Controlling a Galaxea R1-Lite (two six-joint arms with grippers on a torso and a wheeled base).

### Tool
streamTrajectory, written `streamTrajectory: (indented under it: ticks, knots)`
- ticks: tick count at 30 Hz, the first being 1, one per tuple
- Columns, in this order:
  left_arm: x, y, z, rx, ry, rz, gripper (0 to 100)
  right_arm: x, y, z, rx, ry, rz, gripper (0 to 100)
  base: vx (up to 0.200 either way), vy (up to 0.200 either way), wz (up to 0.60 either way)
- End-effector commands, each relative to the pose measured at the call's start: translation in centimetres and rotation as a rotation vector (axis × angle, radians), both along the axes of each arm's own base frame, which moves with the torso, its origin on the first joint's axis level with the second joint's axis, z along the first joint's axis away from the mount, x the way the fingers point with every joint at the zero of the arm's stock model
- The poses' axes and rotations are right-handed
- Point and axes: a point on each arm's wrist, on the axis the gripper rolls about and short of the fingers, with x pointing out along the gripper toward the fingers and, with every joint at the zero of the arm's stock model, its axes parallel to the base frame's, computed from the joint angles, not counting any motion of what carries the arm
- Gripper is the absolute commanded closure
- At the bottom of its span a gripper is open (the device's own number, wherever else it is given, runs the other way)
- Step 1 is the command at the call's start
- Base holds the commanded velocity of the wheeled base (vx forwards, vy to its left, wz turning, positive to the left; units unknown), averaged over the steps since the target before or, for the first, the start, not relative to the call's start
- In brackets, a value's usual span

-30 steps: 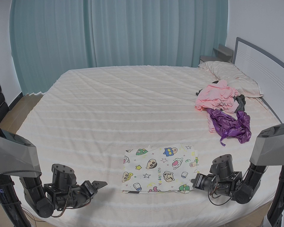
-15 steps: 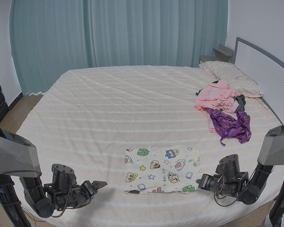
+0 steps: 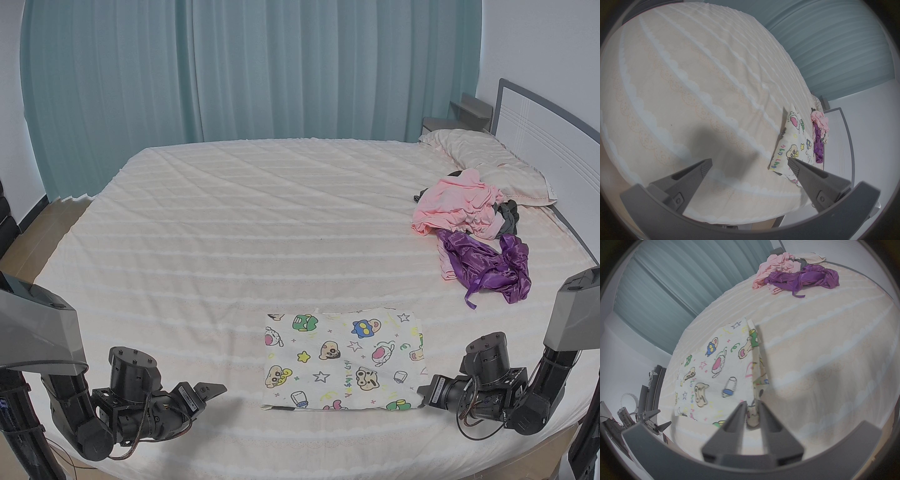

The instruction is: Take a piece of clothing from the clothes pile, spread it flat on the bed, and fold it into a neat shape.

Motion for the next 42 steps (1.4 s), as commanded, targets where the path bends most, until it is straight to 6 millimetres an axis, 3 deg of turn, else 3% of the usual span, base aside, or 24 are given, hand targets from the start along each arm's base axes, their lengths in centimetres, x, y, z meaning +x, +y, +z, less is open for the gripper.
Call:
streamTrajectory:
  ticks: [1, 4, 8, 10, 11, 12, 13, 17, 22, 30, 42]
  knots:
    - [0.0, 0.0, 0.0, 0.000, 0.001, 0.000, 0, 0.1, -0.2, 0.0, -0.004, -0.001, -0.004, 0, 0.000, 0.000, 0.00]
    - [0.0, 0.0, 0.0, 0.000, 0.001, 0.000, 0, 0.6, -0.6, 0.9, 0.008, -0.044, -0.020, 0, 0.000, 0.000, 0.00]
    - [0.0, 0.0, 0.0, -0.001, 0.002, 0.001, 0, 3.0, -0.7, 2.7, 0.035, -0.145, -0.045, 0, 0.000, 0.000, 0.00]
    - [0.0, 0.0, 0.0, -0.001, 0.002, 0.001, 0, 3.0, -0.7, 2.7, 0.035, -0.145, -0.045, 0, 0.000, 0.000, 0.00]
    - [0.0, 0.0, 0.0, 0.000, 0.003, 0.001, 0, 6.2, -0.1, 3.6, 0.047, -0.197, -0.053, 0, 0.000, 0.000, 0.00]
    - [0.0, 0.0, 0.0, -0.001, 0.002, 0.001, 0, 6.7, 0.0, 3.7, 0.045, -0.196, -0.053, 0, 0.000, 0.000, 0.00]
    - [0.0, 0.0, 0.0, -0.001, 0.002, 0.001, 0, 8.4, 0.6, 3.6, 0.041, -0.190, -0.054, 0, 0.000, 0.000, 0.00]
    - [0.0, 0.0, 0.0, -0.001, 0.002, 0.001, 0, 11.8, 1.8, 3.7, 0.042, -0.191, -0.055, 0, 0.000, 0.000, 0.00]
    - [-0.1, 0.0, 0.0, 0.000, 0.003, 0.001, 0, 15.0, 3.0, 2.1, 0.024, -0.156, -0.057, 0, 0.000, 0.000, 0.00]
    - [-0.1, 0.0, 0.0, 0.000, 0.003, 0.001, 0, 17.2, 3.2, -0.1, -0.023, -0.164, -0.035, 0, 0.000, 0.000, 0.00]
    - [-0.1, 0.0, 0.0, 0.001, 0.003, 0.002, 0, 17.9, 2.1, 0.3, -0.034, -0.183, -0.055, 0, 0.000, 0.000, 0.00]
